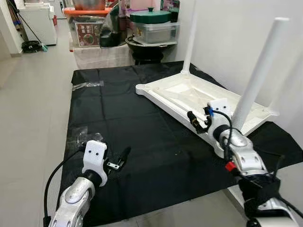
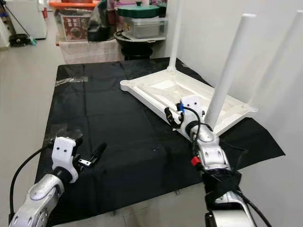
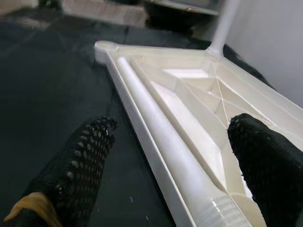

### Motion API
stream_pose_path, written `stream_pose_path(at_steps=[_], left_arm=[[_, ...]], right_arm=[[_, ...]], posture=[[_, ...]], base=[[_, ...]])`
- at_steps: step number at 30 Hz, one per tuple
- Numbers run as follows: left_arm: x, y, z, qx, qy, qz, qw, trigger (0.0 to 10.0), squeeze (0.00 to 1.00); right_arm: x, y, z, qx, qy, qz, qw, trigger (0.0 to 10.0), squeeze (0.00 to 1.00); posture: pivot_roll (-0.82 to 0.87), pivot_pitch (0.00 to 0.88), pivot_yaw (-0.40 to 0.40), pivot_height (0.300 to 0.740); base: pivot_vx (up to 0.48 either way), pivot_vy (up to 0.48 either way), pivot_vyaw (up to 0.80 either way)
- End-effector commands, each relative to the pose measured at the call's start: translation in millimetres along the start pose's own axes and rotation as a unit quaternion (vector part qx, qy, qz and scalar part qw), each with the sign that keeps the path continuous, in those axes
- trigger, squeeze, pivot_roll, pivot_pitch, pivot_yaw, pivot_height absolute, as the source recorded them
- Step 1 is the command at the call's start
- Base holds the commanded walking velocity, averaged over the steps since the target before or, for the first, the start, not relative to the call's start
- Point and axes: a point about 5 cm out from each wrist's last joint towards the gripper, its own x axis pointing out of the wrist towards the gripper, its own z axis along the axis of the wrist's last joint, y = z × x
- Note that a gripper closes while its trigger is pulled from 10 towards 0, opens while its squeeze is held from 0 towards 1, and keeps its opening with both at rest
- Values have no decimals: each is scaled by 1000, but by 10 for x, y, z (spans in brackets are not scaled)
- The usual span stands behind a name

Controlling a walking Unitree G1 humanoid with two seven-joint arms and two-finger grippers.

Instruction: Building children table

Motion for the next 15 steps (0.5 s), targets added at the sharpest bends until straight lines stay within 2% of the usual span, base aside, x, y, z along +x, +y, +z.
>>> stream_pose_path(at_steps=[1, 3, 4, 5, 6, 7, 8, 10, 15], left_arm=[[-32, 21, -24, 2, 6, 6, 1000, 10000, 0], [-26, 21, -25, 2, 6, 5, 1000, 10000, 0], [-24, 21, -24, 3, 6, 5, 1000, 10000, 0], [-24, 21, -24, 3, 6, 5, 1000, 10000, 0], [-19, 17, -25, 2, 6, 5, 1000, 10000, 0], [-19, 17, -25, 2, 6, 5, 1000, 10000, 0], [-17, 14, -26, 2, 6, 4, 1000, 10000, 0], [-18, 13, -28, 3, 7, 2, 1000, 10000, 0], [-10, 16, -22, 5, 7, 1, 1000, 10000, 0]], right_arm=[[-91, -288, -123, -34, 26, -27, 999, 10000, 0], [-138, -539, -104, -36, 34, -65, 997, 10000, 0], [-154, -613, -92, -36, 35, -74, 996, 10000, 0], [-154, -613, -92, -36, 35, -74, 996, 10000, 0], [-205, -761, -58, -34, 35, -86, 995, 10000, 0], [-205, -761, -58, -34, 35, -86, 995, 10000, 0], [-246, -866, -48, -33, 38, -99, 994, 10000, 0], [-278, -942, -58, -37, 42, -112, 992, 10000, 0], [-319, -1031, -50, -48, 38, -111, 992, 10000, 0]], posture=[[64, 0, -62, 740], [62, 0, -63, 740], [62, 0, -63, 740], [62, 0, -63, 740], [61, 0, -58, 740], [61, 0, -58, 740], [61, 0, -58, 740], [59, 0, -53, 740], [66, 0, -51, 740]], base=[[0, 0, 0], [0, 0, 0], [0, 0, 0], [0, 0, 0], [0, 0, 0], [0, 0, 0], [0, 0, 0], [0, 0, 0], [0, 0, 0]])
